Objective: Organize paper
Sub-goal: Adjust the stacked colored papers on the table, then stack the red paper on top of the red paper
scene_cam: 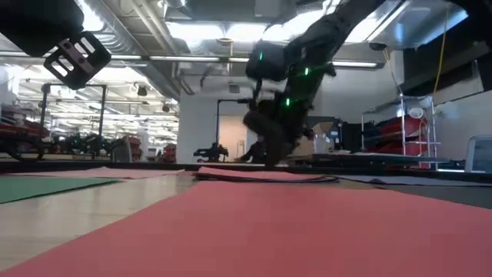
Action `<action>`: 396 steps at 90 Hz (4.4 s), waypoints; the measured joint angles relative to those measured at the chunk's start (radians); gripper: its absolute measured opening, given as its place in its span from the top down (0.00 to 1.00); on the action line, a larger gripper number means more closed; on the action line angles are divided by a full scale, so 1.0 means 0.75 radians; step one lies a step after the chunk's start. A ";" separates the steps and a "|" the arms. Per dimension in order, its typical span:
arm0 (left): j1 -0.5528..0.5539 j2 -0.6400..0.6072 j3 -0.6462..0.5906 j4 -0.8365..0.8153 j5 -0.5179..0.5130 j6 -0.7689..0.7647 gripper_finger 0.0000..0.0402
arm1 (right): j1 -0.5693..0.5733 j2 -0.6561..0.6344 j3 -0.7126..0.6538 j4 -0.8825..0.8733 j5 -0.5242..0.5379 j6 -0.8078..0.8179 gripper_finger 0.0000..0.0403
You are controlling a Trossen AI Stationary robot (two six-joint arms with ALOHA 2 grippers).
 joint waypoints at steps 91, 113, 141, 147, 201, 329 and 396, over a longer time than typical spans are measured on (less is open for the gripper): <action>0.001 0.000 -0.001 -0.070 -0.076 -0.060 1.00 | 0.449 0.061 -0.134 0.171 -0.449 -0.131 1.00; -0.009 0.000 -0.001 -0.062 -0.074 -0.084 1.00 | 0.449 0.058 -0.103 0.165 -0.455 -0.170 1.00; -0.007 0.000 -0.001 -0.070 -0.146 -0.065 1.00 | 0.440 0.020 0.030 0.047 -0.222 -0.345 1.00; 0.002 0.000 -0.001 -0.070 -0.170 -0.034 1.00 | 0.414 0.019 0.049 0.071 -0.161 -0.391 1.00; 0.049 0.001 -0.001 -0.174 -0.182 0.045 1.00 | 0.165 0.189 0.057 0.414 -0.322 -0.508 0.68; 0.065 0.001 -0.001 -0.209 -0.180 0.010 1.00 | 0.121 0.221 0.072 0.497 -0.338 -0.509 0.99; 0.061 0.001 -0.001 -0.234 -0.180 -0.005 1.00 | 0.089 0.284 0.097 0.451 -0.288 -0.463 0.48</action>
